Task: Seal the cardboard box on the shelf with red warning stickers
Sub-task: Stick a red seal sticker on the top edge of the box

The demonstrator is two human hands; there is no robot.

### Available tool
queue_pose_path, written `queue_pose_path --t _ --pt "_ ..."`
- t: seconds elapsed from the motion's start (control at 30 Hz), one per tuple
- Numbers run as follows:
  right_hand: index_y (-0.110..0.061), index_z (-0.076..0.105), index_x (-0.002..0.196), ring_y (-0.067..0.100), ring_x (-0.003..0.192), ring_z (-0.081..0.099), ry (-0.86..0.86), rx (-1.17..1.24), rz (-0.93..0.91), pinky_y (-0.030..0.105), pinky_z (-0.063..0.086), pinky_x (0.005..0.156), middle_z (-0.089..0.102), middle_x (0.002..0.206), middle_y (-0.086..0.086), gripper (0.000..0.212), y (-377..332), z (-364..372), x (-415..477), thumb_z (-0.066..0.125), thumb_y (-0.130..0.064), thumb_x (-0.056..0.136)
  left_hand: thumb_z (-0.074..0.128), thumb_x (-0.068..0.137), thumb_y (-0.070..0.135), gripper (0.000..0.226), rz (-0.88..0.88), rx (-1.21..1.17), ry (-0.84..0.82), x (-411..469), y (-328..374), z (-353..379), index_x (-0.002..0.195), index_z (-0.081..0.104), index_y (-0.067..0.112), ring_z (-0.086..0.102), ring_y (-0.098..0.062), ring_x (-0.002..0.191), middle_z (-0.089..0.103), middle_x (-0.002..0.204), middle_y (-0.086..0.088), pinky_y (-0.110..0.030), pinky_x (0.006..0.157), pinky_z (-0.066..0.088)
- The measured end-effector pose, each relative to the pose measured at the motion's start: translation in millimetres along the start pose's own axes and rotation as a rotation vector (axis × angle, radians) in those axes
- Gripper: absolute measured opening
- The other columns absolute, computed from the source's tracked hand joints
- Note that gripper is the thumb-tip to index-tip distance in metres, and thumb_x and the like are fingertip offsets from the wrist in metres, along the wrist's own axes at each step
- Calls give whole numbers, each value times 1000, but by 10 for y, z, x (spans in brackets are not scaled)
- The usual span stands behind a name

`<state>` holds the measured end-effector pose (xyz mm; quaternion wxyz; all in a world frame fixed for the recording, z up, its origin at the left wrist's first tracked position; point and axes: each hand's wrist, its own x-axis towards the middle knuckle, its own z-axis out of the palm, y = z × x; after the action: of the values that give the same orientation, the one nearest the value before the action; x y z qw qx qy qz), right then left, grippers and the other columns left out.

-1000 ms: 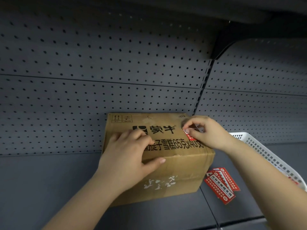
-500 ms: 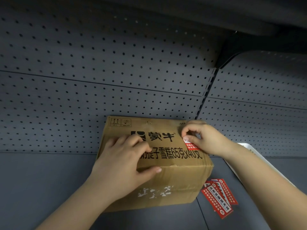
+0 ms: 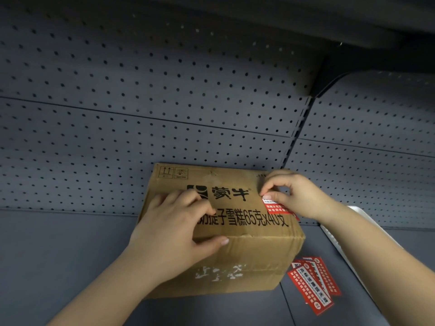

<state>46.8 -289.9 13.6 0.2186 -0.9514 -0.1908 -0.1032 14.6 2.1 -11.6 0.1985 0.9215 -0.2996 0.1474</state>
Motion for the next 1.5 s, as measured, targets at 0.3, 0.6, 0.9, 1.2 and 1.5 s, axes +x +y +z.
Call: queue_pose_path --t 0.3,0.6,0.9,1.2,1.5 --pt "-16 74 85 9 88 64 61 12 -26 23 52 80 70 91 -1 6 16 -3 -14 73 -16 79 45 71 78 57 13 -36 14 -26 -18 -7 107 63 37 52 -6 102 58 107 21 -34 90 35" --pt "-16 72 83 6 86 62 72 24 11 10 48 74 70 86 -2 2 -9 16 42 71 -15 81 52 70 76 54 35 -34 54 -36 -33 -13 102 68 36 57 -7 97 64 105 21 -29 83 35" --pt "-14 68 77 9 73 68 178 428 115 17 54 73 73 75 -1 14 155 4 -50 67 -1 80 50 68 78 57 24 -54 56 -16 -32 -17 103 69 37 57 -5 96 64 103 22 -30 83 36" --pt "-12 64 82 23 85 70 505 1226 151 39 58 84 74 81 3 28 731 43 -608 82 -30 68 50 66 78 58 20 -53 63 -12 -8 -19 100 70 36 59 -6 95 65 102 21 -31 83 40" --pt "-18 54 89 24 86 69 656 1312 173 47 56 82 68 95 3 14 385 120 -1383 44 -10 95 43 68 82 62 11 -166 -71 -33 -57 -95 114 58 43 46 0 104 52 115 26 -39 96 41"
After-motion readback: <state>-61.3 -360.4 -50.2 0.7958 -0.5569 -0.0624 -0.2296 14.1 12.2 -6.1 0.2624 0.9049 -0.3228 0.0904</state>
